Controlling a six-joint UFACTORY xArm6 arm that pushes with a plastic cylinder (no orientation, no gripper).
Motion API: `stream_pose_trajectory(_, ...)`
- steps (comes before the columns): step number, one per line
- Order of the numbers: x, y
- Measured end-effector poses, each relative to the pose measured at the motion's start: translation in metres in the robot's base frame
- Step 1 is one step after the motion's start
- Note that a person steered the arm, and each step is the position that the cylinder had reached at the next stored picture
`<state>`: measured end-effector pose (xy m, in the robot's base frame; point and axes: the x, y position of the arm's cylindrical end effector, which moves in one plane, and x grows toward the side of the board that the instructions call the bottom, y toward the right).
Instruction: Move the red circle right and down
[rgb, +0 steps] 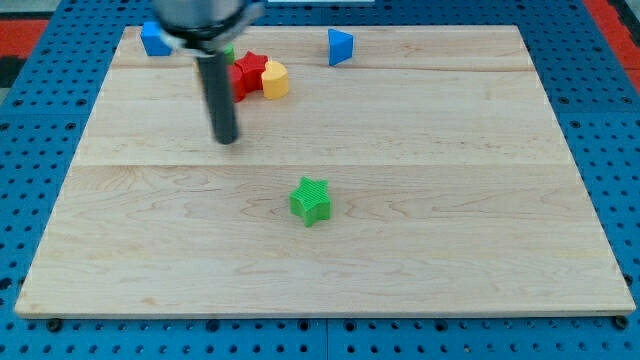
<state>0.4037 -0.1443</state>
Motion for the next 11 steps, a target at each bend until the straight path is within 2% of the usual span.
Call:
stream_pose_trajectory(2, -0.033, -0.042)
stream_pose_trajectory(3, -0.083, -0.042)
stream_pose_trajectory(4, -0.105, -0.026)
stream_pose_trajectory(5, -0.109, 0.053)
stream_pose_trajectory(6, -0.094, 0.074)
stream_pose_trajectory(8, -0.071, 0.027)
stream_pose_trajectory(9, -0.06, 0.048)
stream_pose_trajectory(11, -0.01, 0.015)
